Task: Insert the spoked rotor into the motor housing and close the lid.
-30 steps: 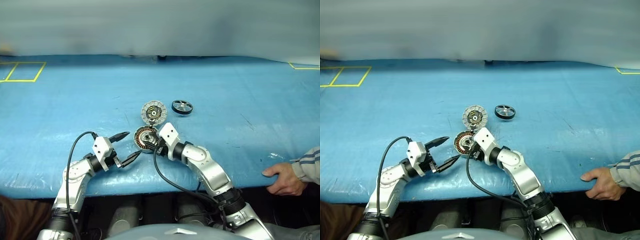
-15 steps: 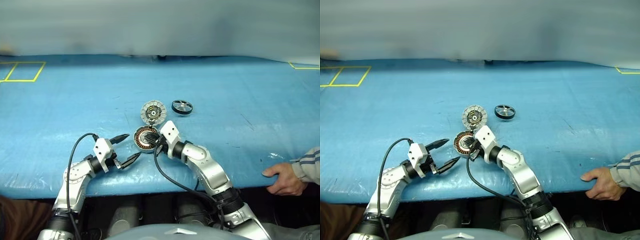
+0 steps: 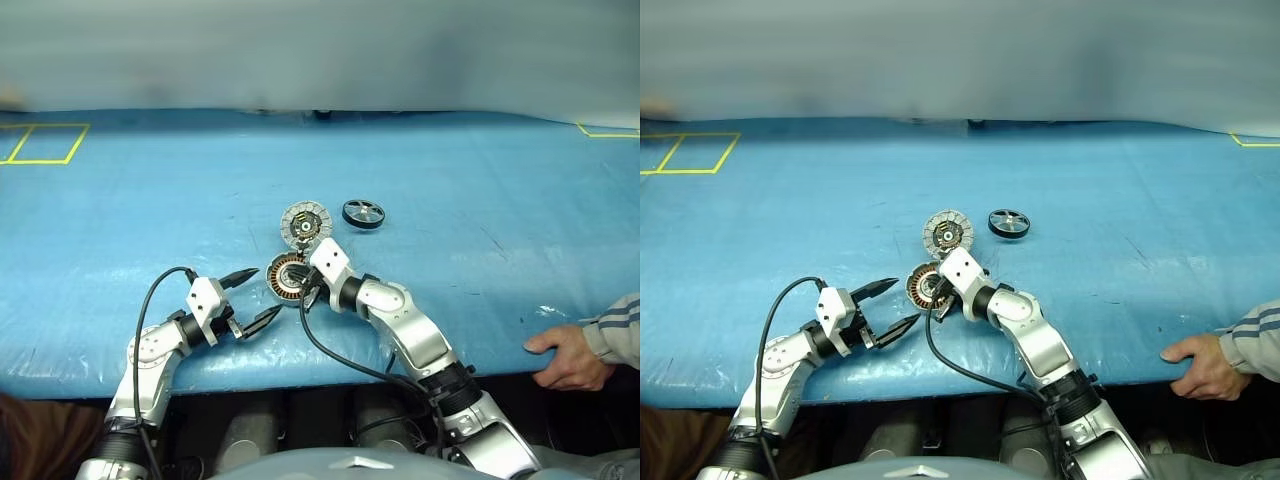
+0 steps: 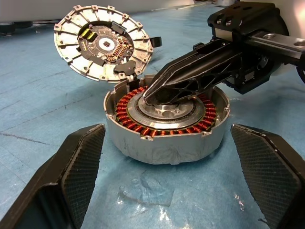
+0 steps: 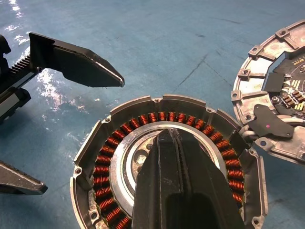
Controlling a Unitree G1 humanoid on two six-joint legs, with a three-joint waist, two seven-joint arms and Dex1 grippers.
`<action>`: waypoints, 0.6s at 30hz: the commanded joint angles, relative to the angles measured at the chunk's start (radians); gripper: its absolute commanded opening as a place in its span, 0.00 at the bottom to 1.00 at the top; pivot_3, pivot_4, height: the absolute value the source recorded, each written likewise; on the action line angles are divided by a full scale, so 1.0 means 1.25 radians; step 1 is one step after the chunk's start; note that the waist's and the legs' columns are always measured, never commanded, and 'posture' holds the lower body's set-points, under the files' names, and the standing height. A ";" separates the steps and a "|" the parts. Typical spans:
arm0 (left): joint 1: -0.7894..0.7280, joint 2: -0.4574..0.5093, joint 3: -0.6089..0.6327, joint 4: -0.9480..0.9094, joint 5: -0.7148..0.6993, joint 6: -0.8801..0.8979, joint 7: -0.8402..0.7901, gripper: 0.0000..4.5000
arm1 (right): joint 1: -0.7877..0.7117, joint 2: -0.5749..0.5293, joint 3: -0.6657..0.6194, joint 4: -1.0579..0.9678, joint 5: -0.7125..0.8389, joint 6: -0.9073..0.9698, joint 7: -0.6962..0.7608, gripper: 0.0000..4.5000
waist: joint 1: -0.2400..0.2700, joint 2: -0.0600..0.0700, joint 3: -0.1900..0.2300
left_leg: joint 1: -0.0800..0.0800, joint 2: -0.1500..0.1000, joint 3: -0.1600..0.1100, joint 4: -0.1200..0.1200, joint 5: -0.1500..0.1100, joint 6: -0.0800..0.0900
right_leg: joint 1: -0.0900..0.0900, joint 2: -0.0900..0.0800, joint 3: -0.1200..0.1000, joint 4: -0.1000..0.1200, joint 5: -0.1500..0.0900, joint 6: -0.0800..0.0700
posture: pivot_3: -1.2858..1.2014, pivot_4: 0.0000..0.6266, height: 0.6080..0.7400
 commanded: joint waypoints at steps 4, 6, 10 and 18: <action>0.003 -0.001 0.002 0.002 0.002 -0.018 0.003 1.00 | 0.010 -0.022 0.029 -0.026 -0.045 0.012 -0.012 0.00 | 0.000 0.000 0.000 | 0.000 0.000 0.000 0.000 0.000 0.000 | 0.000 0.000 0.000 0.000 0.000 0.000 | 0.52 0.24 1.00; 0.003 0.000 0.001 0.004 0.002 -0.019 0.002 1.00 | 0.014 -0.024 0.026 -0.039 -0.040 0.012 -0.007 0.00 | 0.000 0.000 0.000 | 0.000 0.000 0.000 0.000 0.000 0.000 | 0.000 0.000 0.000 0.000 0.000 0.000 | 0.52 0.24 1.00; -0.001 0.000 0.001 0.009 0.002 -0.020 0.000 1.00 | 0.023 -0.036 0.031 -0.058 -0.043 0.016 0.000 0.00 | 0.000 0.000 0.000 | 0.000 0.000 0.000 0.000 0.000 0.000 | 0.000 0.000 0.000 0.000 0.000 0.000 | 0.52 0.24 1.00; -0.005 0.000 0.001 0.014 0.003 -0.021 -0.001 1.00 | 0.032 -0.044 0.043 -0.055 -0.053 -0.006 0.011 0.00 | 0.000 0.000 0.000 | 0.001 0.000 0.000 0.000 0.000 0.000 | 0.001 0.000 0.000 0.000 -0.002 0.003 | 0.52 0.24 1.00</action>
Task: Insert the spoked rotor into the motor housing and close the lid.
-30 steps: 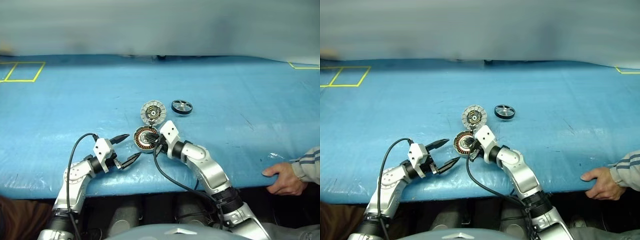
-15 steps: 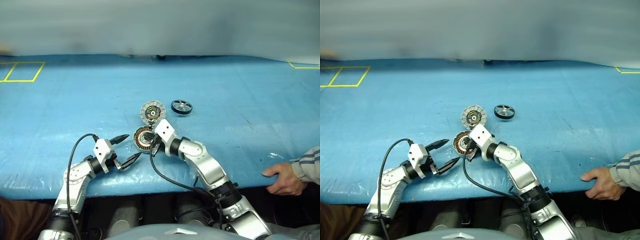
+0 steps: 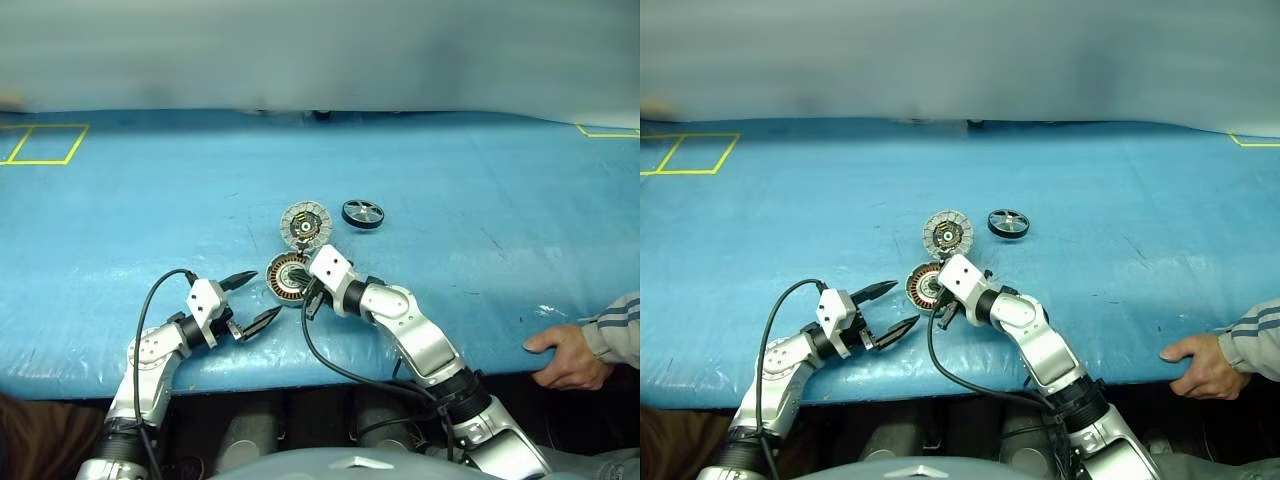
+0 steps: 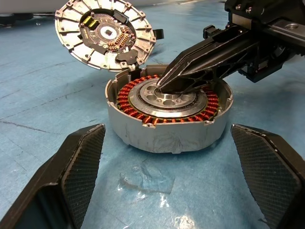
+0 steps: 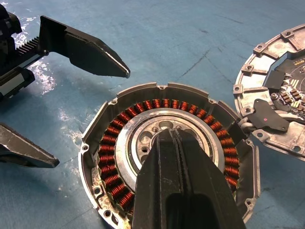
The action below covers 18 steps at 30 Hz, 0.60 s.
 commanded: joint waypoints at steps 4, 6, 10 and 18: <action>-0.002 0.000 0.002 -0.004 -0.001 -0.017 -0.001 1.00 | 0.004 0.013 -0.006 -0.020 0.012 -0.015 0.003 0.00 | 0.000 0.000 0.000 | 0.000 0.000 0.000 0.000 0.000 0.000 | 0.000 0.000 0.000 0.000 0.000 0.000 | 0.52 0.24 1.00; -0.002 0.000 0.002 -0.004 -0.001 -0.017 -0.002 1.00 | -0.003 0.020 -0.016 -0.030 0.018 -0.017 0.001 0.00 | 0.000 0.000 0.000 | 0.000 0.000 0.000 0.000 0.000 0.000 | 0.000 0.000 0.000 0.000 0.000 0.000 | 0.52 0.24 1.00; -0.002 -0.001 0.002 -0.004 -0.002 -0.017 -0.003 1.00 | -0.013 0.024 -0.017 -0.044 0.021 -0.018 0.007 0.00 | 0.001 0.000 0.000 | -0.001 0.000 0.000 0.000 0.000 0.000 | 0.000 0.000 0.000 0.000 0.000 0.000 | 0.52 0.24 1.00; -0.001 -0.003 0.000 -0.005 -0.002 -0.016 -0.001 1.00 | -0.032 0.021 -0.001 -0.018 0.007 -0.012 0.014 0.00 | 0.001 0.000 0.000 | -0.001 0.000 0.000 0.000 0.000 0.000 | -0.001 0.000 0.000 0.000 0.000 0.000 | 0.52 0.24 1.00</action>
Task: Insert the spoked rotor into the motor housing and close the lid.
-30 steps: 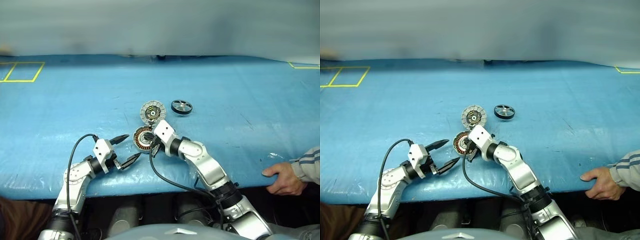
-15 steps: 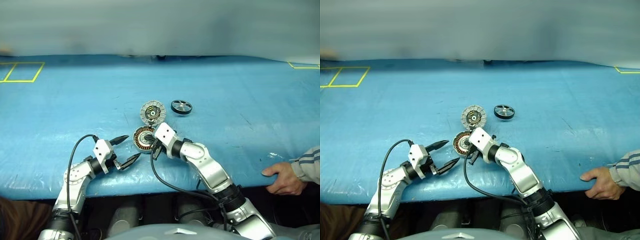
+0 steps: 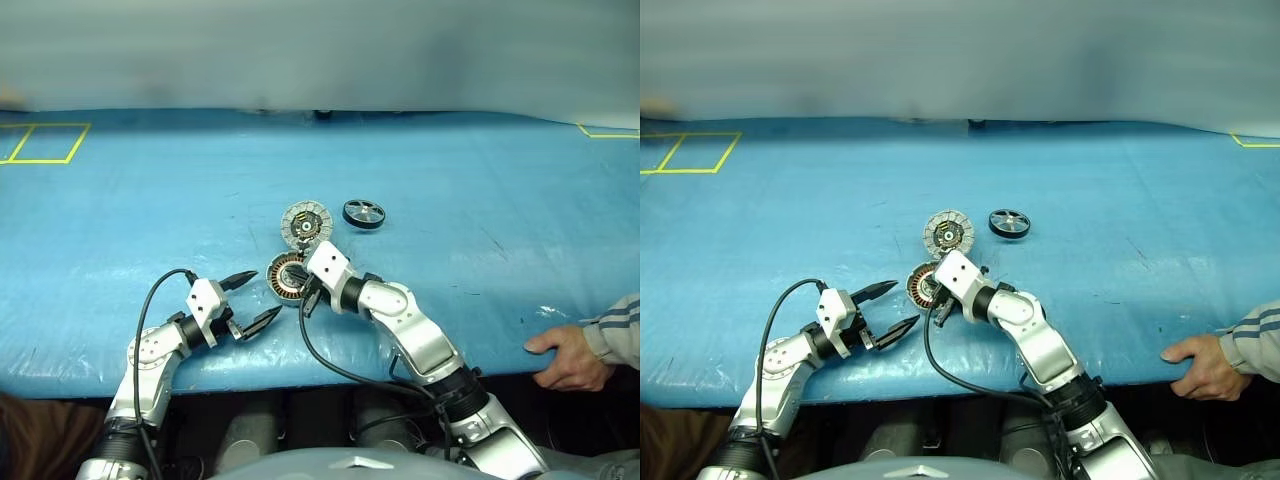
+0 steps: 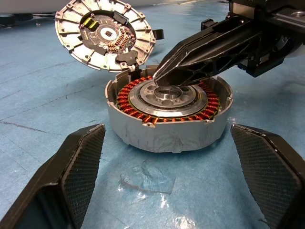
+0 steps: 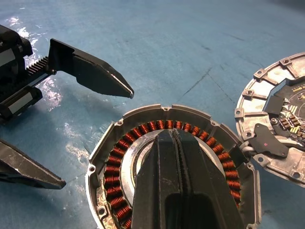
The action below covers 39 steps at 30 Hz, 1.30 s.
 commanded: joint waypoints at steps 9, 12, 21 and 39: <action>0.003 -0.003 0.002 -0.006 0.000 -0.018 0.004 1.00 | -0.004 -0.010 0.025 0.029 -0.025 0.006 0.017 0.00 | 0.000 0.000 0.000 | 0.000 0.000 0.000 0.000 0.000 0.000 | 0.000 0.000 0.000 0.000 0.001 -0.002 | 0.52 0.24 1.00; 0.003 -0.003 0.001 -0.007 0.001 -0.019 0.005 1.00 | -0.004 -0.020 0.033 0.045 -0.051 0.013 0.002 0.00 | 0.000 0.000 0.000 | 0.000 0.000 0.000 0.000 0.000 0.000 | 0.000 0.000 0.000 0.000 0.001 -0.002 | 0.52 0.24 1.00; 0.005 -0.002 0.000 -0.009 -0.001 -0.016 0.001 1.00 | 0.022 -0.003 -0.002 -0.001 -0.002 0.010 0.013 0.00 | 0.000 0.000 0.000 | 0.002 0.000 0.000 0.000 0.000 0.000 | 0.002 0.000 0.000 0.000 0.000 0.000 | 0.52 0.24 1.00; 0.011 0.008 0.012 -0.037 -0.048 0.012 -0.030 1.00 | 0.018 -0.066 -0.105 -0.090 0.026 0.045 -0.016 0.00 | 0.001 0.000 0.000 | -0.001 0.000 0.000 0.000 0.000 0.000 | 0.000 0.000 -0.001 0.000 0.000 -0.001 | 0.52 0.24 1.00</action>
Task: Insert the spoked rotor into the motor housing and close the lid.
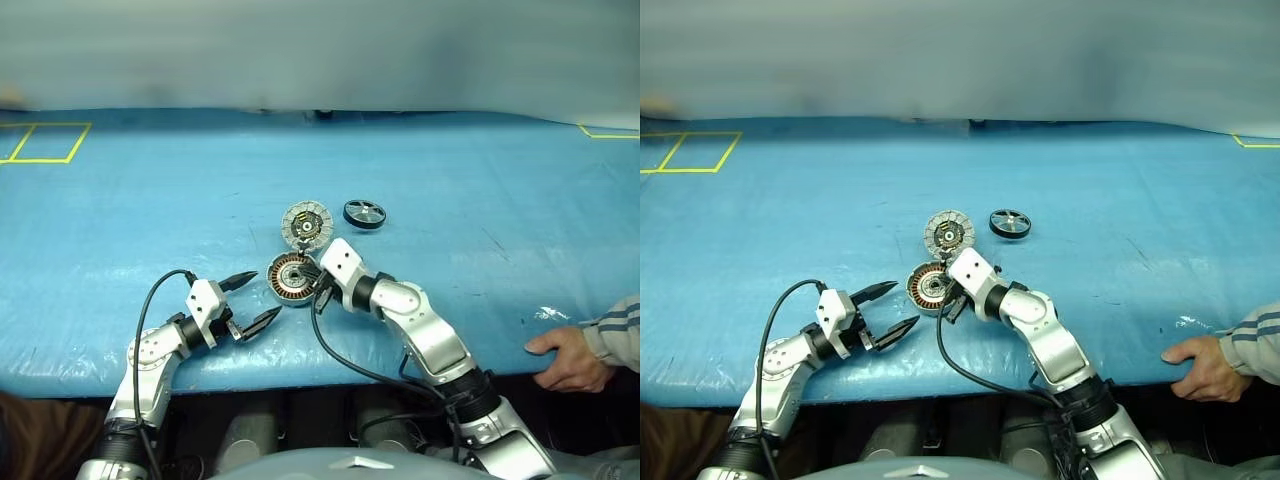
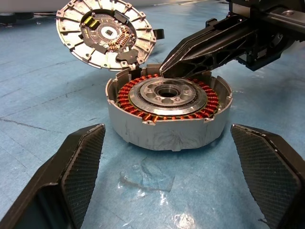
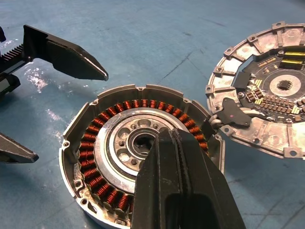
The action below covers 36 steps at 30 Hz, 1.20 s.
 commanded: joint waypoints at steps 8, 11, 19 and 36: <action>0.017 0.023 0.025 -0.058 -0.053 0.027 -0.028 1.00 | -0.018 -0.061 -0.149 -0.041 0.015 0.013 -0.053 0.29 | 0.000 0.000 0.000 | -0.001 0.000 0.000 0.000 0.000 0.000 | -0.001 0.000 0.000 0.000 0.000 0.000 | 0.52 0.24 1.00; 0.018 0.023 0.022 -0.060 -0.051 0.028 -0.024 1.00 | -0.049 -0.062 -0.182 0.014 0.009 -0.006 -0.079 0.42 | 0.000 0.000 0.000 | -0.001 0.000 0.000 0.000 0.000 0.000 | -0.001 0.000 0.000 0.000 0.000 -0.001 | 0.52 0.24 1.00; 0.019 0.011 0.010 -0.058 -0.038 0.022 -0.014 1.00 | -0.178 -0.070 -0.238 0.203 0.022 -0.034 -0.092 0.42 | 0.000 0.000 0.001 | -0.001 0.000 0.000 0.001 0.001 0.001 | -0.001 0.001 -0.001 0.000 0.001 -0.003 | 0.52 0.24 1.00; 0.028 0.001 0.009 -0.055 -0.021 0.006 0.002 1.00 | -0.219 -0.052 -0.255 0.318 0.041 -0.065 -0.095 0.42 | 0.000 0.000 0.001 | -0.001 0.000 0.000 0.001 0.002 0.004 | -0.001 0.001 -0.001 0.000 0.002 -0.003 | 0.52 0.24 1.00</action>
